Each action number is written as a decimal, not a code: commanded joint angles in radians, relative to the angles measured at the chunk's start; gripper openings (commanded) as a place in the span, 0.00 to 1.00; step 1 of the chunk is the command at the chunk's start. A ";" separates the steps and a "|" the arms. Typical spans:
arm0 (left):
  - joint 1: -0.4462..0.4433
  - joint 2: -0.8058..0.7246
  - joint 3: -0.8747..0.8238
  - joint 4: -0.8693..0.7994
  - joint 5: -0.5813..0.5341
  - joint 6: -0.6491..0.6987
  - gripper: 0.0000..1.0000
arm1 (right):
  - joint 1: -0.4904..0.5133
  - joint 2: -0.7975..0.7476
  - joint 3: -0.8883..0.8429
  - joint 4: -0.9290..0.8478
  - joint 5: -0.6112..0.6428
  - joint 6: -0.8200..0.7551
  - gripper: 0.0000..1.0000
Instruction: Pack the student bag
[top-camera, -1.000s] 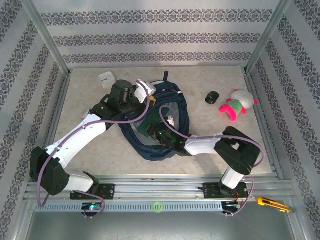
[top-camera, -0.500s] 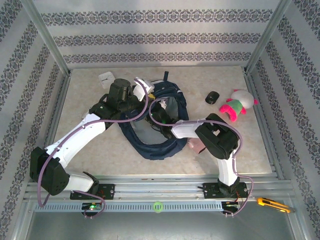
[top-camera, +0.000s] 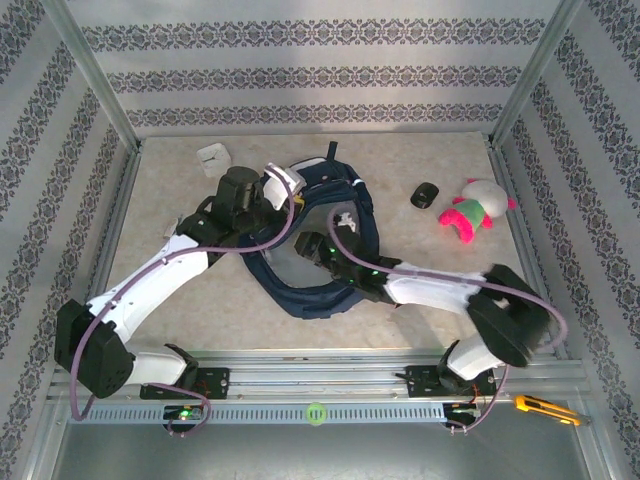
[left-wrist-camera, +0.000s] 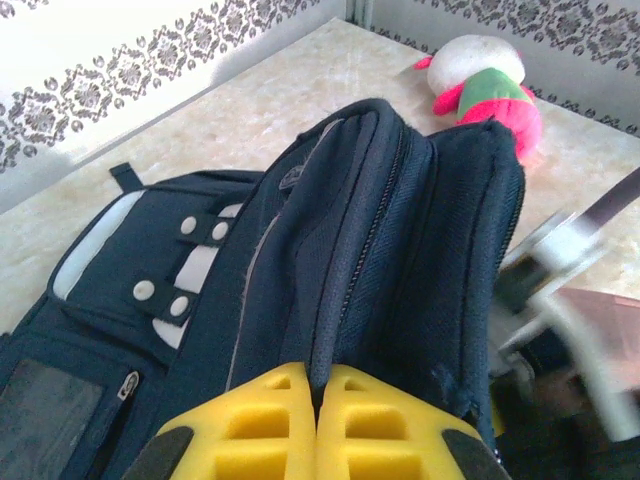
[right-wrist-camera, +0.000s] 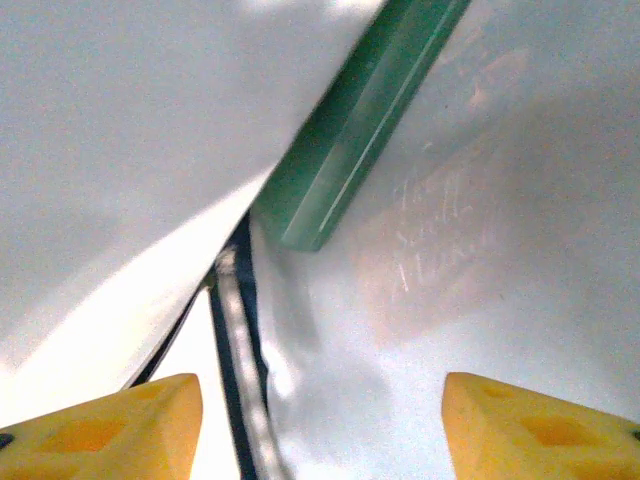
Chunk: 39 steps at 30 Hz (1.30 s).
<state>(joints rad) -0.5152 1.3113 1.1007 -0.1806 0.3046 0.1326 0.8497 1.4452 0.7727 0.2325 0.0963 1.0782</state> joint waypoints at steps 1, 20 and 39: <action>0.014 -0.058 -0.025 0.001 -0.062 0.012 0.00 | -0.035 -0.155 -0.001 -0.369 -0.039 -0.180 0.68; 0.024 -0.125 -0.148 0.092 -0.030 -0.095 0.00 | -0.440 -0.231 0.061 -1.110 -0.119 -0.673 0.86; 0.024 -0.109 -0.138 0.104 -0.020 -0.098 0.00 | -0.599 0.016 0.163 -1.079 -0.191 -0.722 0.85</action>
<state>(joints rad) -0.5083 1.2026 0.9592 -0.1474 0.2863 0.0650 0.2817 1.4631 0.9131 -0.8471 -0.0967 0.3405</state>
